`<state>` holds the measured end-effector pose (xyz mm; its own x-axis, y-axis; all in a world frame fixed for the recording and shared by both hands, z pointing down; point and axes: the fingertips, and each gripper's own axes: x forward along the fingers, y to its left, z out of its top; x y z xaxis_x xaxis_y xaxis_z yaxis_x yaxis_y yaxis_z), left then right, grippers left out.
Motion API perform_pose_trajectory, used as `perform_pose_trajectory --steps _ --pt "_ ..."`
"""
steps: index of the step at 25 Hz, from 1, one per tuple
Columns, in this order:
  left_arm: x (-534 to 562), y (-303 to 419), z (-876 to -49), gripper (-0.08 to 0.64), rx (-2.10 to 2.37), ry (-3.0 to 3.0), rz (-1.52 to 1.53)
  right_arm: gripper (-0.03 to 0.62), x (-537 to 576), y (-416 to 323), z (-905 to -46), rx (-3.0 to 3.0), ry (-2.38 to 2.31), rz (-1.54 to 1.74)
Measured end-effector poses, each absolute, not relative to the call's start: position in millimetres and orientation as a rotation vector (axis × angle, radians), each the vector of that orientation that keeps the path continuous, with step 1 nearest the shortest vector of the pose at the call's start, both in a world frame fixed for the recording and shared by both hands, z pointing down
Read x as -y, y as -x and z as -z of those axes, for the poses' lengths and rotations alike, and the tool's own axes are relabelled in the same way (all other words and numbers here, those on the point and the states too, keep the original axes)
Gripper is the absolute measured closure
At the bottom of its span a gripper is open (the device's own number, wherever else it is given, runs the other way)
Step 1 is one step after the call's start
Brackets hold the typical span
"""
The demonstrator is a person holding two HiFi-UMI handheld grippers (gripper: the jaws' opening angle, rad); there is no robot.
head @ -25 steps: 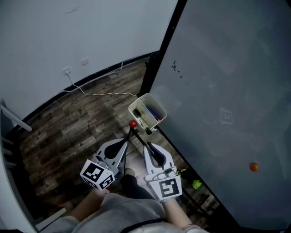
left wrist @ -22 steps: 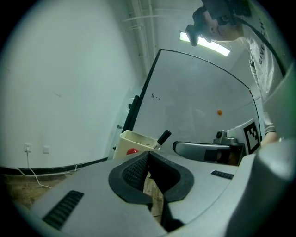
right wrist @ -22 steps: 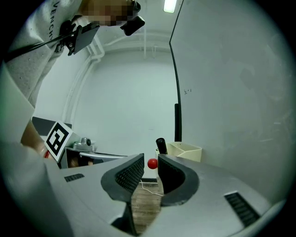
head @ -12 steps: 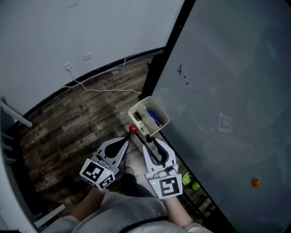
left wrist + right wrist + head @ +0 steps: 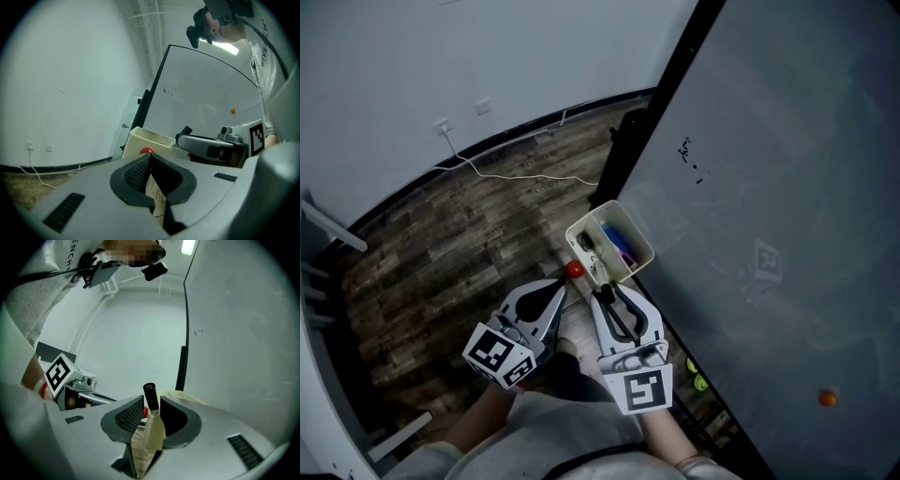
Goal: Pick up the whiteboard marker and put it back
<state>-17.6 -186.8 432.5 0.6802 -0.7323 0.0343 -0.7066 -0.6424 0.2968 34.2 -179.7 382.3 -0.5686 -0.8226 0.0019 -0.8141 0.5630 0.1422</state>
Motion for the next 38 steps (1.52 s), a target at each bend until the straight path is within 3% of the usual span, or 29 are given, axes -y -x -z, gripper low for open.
perform_pose_trajectory --steps 16,38 --pt "190.9 17.1 -431.6 0.545 1.166 -2.604 0.111 0.514 182.8 -36.4 -385.3 2.723 -1.371 0.190" --pt "189.1 9.1 -423.0 0.545 1.173 -2.612 0.132 0.515 186.4 -42.5 -382.0 2.776 -1.315 0.148"
